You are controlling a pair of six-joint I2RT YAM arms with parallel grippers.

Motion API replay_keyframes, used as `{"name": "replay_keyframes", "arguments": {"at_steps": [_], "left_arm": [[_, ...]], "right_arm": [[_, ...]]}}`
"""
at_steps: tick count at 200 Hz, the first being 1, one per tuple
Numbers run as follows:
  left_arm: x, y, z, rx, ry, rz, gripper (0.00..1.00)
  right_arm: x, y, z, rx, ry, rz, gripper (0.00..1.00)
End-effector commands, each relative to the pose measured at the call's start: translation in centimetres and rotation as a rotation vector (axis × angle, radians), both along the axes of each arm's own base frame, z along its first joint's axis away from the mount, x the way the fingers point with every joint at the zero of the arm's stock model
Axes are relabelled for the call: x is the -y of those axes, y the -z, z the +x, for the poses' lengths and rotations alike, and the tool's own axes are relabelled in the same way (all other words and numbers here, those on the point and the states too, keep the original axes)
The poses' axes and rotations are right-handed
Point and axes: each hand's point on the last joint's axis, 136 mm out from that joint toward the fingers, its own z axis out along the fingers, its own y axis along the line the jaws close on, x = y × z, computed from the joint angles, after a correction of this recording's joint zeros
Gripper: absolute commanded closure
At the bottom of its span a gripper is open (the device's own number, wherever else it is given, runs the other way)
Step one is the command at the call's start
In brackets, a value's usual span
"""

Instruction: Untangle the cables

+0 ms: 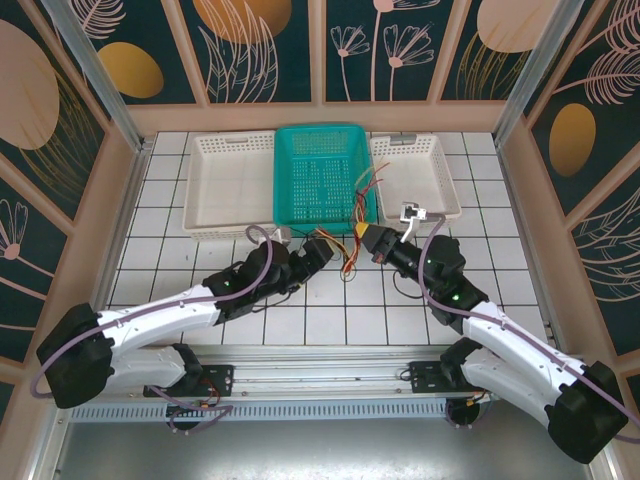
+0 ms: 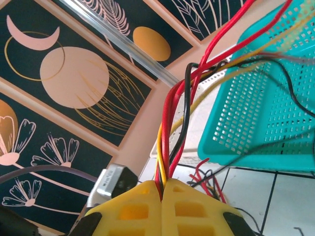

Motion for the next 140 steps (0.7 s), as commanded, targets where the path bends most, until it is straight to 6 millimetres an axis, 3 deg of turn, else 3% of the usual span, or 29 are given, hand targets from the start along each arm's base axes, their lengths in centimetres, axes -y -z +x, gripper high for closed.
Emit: {"name": "replay_keyframes", "arguments": {"at_steps": [1,53,140], "left_arm": [[0.8,-3.6,1.5,0.040,-0.071,-0.139,0.06],[1.0,-5.5,2.3,0.090,-0.110,-0.239,0.06],[1.5,-4.3,2.6,0.079,-0.116,-0.263,0.13]], "right_arm": [[-0.5,-3.4,-0.6,0.090,-0.024,0.071,1.00],[-1.3,-3.3,-1.7,0.112,-0.063,0.100,1.00],[-2.6,-3.4,-2.8,0.109,-0.112,0.150,1.00]]}}
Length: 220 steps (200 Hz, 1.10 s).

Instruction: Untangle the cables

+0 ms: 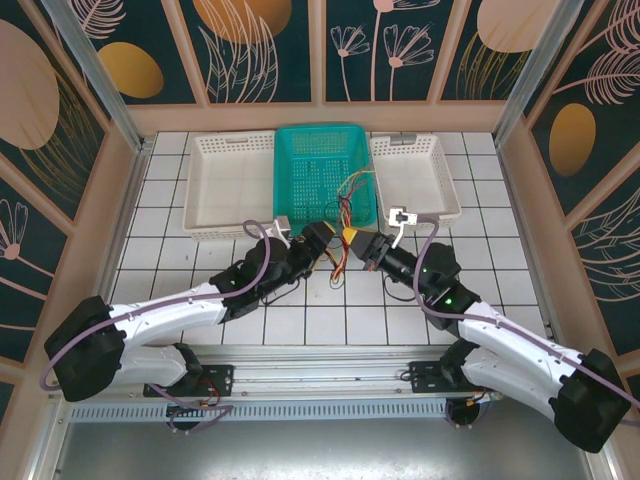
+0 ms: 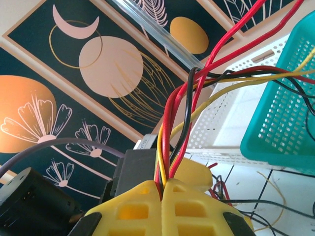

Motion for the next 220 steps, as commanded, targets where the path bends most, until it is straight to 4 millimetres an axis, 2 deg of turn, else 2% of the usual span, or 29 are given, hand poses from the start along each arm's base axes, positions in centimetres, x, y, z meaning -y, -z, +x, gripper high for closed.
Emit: {"name": "replay_keyframes", "arguments": {"at_steps": [1,26,44,71,94,164,184,220], "left_arm": [[0.2,-0.5,0.2,0.014,-0.014,-0.048,0.13],[0.2,-0.2,0.1,0.017,-0.013,-0.053,0.21],[0.0,0.0,0.1,0.017,-0.013,-0.053,0.32],[-0.3,0.4,-0.1,0.014,-0.017,-0.047,0.38],[-0.4,0.6,-0.1,0.018,-0.017,-0.041,0.48],[-0.8,1.2,-0.2,0.025,-0.024,-0.020,0.84],[-1.3,1.3,-0.4,0.035,-0.025,-0.012,1.00],[-3.9,2.9,-1.1,0.027,-0.073,0.060,1.00]], "right_arm": [[0.1,-1.9,-0.4,0.046,-0.006,0.079,1.00],[0.3,-2.0,-0.6,0.045,-0.004,0.095,1.00],[0.4,-2.1,-0.6,0.046,0.003,0.106,1.00],[0.6,-2.4,-0.8,0.049,-0.001,0.118,1.00],[0.5,-2.9,-1.2,0.051,-0.017,0.138,1.00],[0.7,-2.8,-1.5,0.049,-0.016,0.135,1.00],[1.1,-2.8,-1.5,0.055,0.005,0.123,1.00],[2.9,-2.5,-1.1,0.062,0.097,0.066,1.00]]}}
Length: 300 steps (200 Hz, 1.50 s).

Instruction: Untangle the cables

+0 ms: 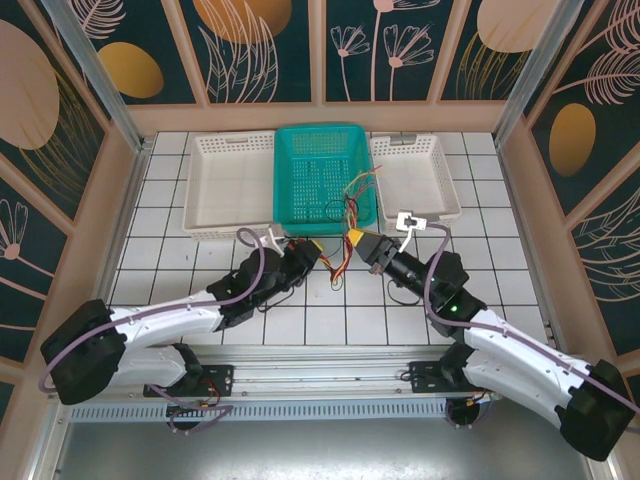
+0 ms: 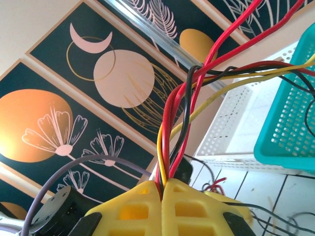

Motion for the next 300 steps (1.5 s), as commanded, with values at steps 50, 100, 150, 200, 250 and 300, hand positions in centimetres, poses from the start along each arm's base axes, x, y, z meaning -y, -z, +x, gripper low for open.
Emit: {"name": "replay_keyframes", "arguments": {"at_steps": [50,100,150,200,250,300], "left_arm": [[-6.1,3.2,-1.4,0.001,-0.116,0.214,1.00],[-9.1,5.1,-1.8,-0.013,-0.158,0.367,1.00],[-11.1,7.1,-1.8,-0.023,-0.188,0.502,1.00],[-10.2,8.0,-1.6,-0.032,-0.156,0.538,1.00],[-9.1,8.3,-1.2,-0.036,-0.133,0.543,1.00],[-8.1,8.5,-0.5,-0.037,-0.128,0.551,1.00]], "right_arm": [[4.7,0.9,0.1,0.018,0.207,-0.073,1.00],[6.8,5.2,-0.7,-0.055,0.262,-0.148,1.00],[8.4,8.9,-1.5,-0.122,0.293,-0.142,1.00],[7.8,10.3,-1.8,-0.149,0.253,-0.130,1.00],[8.2,10.2,-1.9,-0.171,0.265,-0.174,0.76],[7.9,11.2,-2.2,-0.241,0.243,-0.191,0.50]]}}
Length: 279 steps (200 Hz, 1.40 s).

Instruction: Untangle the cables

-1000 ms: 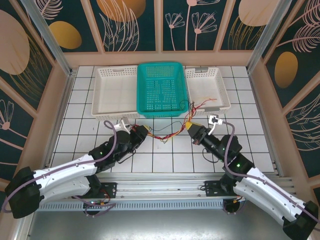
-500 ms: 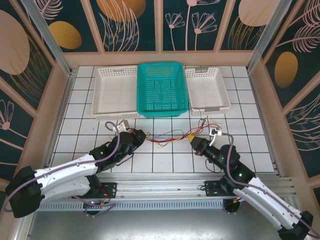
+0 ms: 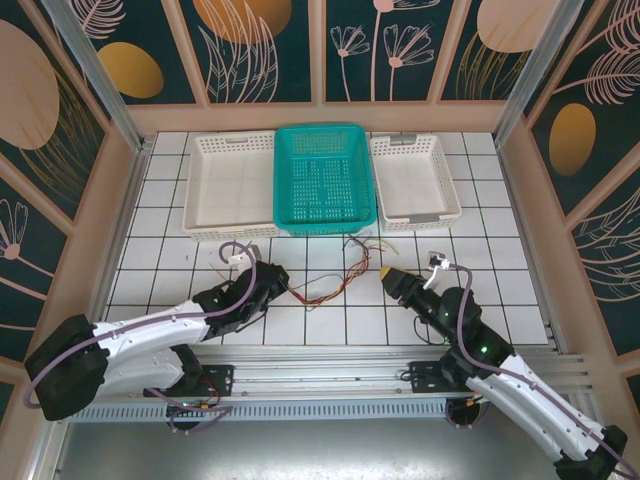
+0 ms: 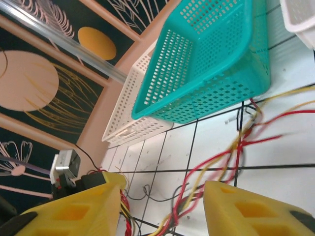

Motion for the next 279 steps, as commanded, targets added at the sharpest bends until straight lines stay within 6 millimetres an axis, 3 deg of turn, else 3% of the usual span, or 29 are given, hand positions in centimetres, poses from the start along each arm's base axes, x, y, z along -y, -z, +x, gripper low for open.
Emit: {"name": "replay_keyframes", "arguments": {"at_steps": [1,27,66,122,170,212,279], "left_arm": [[0.6,-1.1,1.0,0.034,-0.009,0.008,1.00],[1.3,-1.8,2.0,0.054,-0.009,0.034,1.00],[1.5,-2.6,3.2,0.082,-0.046,0.061,1.00],[1.3,-1.6,3.7,0.068,-0.075,0.115,1.00],[1.6,-1.5,4.1,0.069,-0.081,0.126,1.00],[1.7,-1.8,4.2,0.073,-0.088,0.124,1.00],[1.5,-1.7,4.1,0.073,-0.095,0.123,1.00]], "right_arm": [[0.0,-0.9,-0.1,-0.022,0.002,0.025,0.49],[-2.1,0.5,-0.5,-0.120,-0.089,0.049,0.48],[-5.3,3.3,-0.9,-0.280,-0.192,0.012,0.58],[-8.7,0.4,-2.1,-0.191,-0.309,0.081,0.65],[-11.8,2.3,-2.1,-0.284,-0.371,0.066,0.68],[-14.9,2.0,-2.3,-0.297,-0.439,0.041,0.71],[-16.8,4.6,-1.8,-0.413,-0.441,-0.049,0.73]]}}
